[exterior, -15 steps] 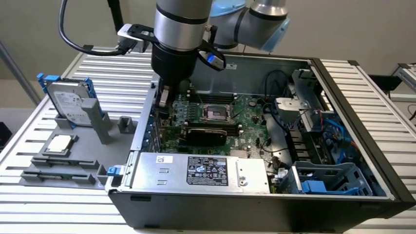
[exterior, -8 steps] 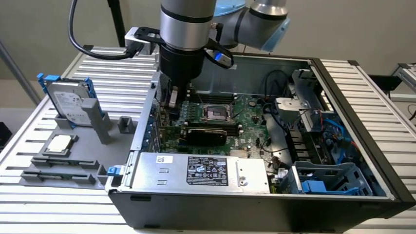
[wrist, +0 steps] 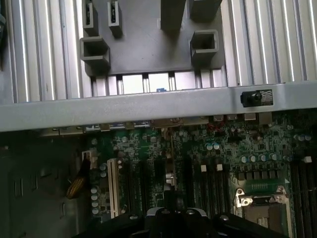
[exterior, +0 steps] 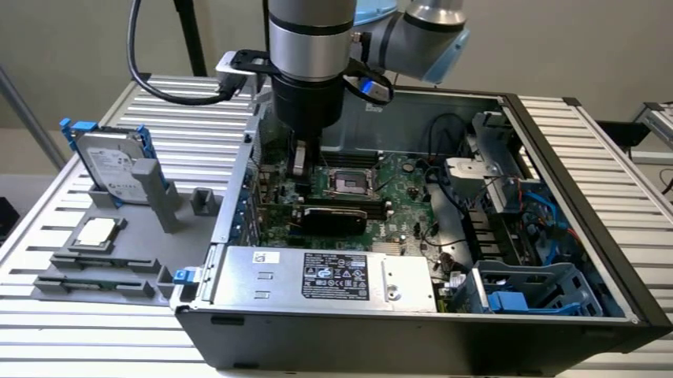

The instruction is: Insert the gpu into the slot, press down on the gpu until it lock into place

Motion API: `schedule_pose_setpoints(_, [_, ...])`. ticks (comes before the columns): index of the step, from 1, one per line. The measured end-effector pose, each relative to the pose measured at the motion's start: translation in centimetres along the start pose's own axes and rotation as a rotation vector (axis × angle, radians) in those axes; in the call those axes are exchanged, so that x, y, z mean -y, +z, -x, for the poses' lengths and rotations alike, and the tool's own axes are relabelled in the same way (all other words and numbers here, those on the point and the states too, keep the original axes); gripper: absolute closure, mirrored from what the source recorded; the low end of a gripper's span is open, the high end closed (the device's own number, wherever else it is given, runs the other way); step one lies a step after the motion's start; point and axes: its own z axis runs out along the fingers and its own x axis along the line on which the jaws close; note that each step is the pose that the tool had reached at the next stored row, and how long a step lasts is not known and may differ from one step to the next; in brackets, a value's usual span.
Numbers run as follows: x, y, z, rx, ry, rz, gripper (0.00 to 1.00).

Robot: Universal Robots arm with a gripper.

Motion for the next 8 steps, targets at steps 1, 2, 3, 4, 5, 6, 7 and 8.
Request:
schedule_pose_setpoints(1, [0.24,-0.03,0.02,0.0002,-0.001,-0.001,0.89])
schedule_pose_setpoints(2, [0.29,-0.05,0.02,-0.0002,-0.004,-0.0006,0.89])
schedule_pose_setpoints(3, [0.29,-0.04,0.02,0.0002,-0.004,-0.0003,0.89])
schedule_pose_setpoints(4, [0.29,-0.04,0.02,0.0002,-0.004,-0.0003,0.89])
schedule_pose_setpoints(5, [0.29,-0.04,0.03,0.0003,-0.004,-0.0003,0.89])
schedule_pose_setpoints(6, [0.3,-0.04,0.03,0.0004,-0.004,-0.0003,0.89])
schedule_pose_setpoints(7, [0.3,-0.04,0.03,0.0004,-0.004,-0.0003,0.89])
schedule_pose_setpoints(8, [0.3,-0.04,0.03,0.0003,-0.004,-0.0002,0.89])
